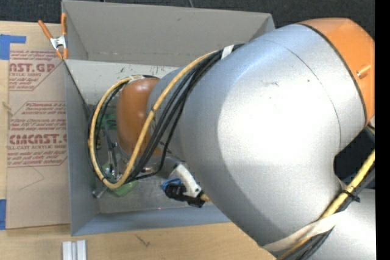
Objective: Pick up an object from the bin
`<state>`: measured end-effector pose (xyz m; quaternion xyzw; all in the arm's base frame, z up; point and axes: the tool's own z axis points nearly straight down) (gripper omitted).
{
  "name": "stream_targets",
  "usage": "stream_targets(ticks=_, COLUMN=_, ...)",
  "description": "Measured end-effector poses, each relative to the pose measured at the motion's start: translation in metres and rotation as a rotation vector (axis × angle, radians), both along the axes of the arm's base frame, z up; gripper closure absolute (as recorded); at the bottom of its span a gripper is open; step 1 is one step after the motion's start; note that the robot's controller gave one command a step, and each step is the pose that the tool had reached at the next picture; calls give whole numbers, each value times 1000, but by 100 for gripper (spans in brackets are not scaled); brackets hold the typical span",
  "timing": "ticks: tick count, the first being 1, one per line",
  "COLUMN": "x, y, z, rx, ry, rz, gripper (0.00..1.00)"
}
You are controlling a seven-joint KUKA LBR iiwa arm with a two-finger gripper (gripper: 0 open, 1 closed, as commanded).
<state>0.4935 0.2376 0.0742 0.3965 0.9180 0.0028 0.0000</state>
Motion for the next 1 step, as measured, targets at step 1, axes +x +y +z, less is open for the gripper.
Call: stream_targets(ticks=1, x=1, y=1, z=1, rx=1, ry=-2, rz=1, gripper=100)
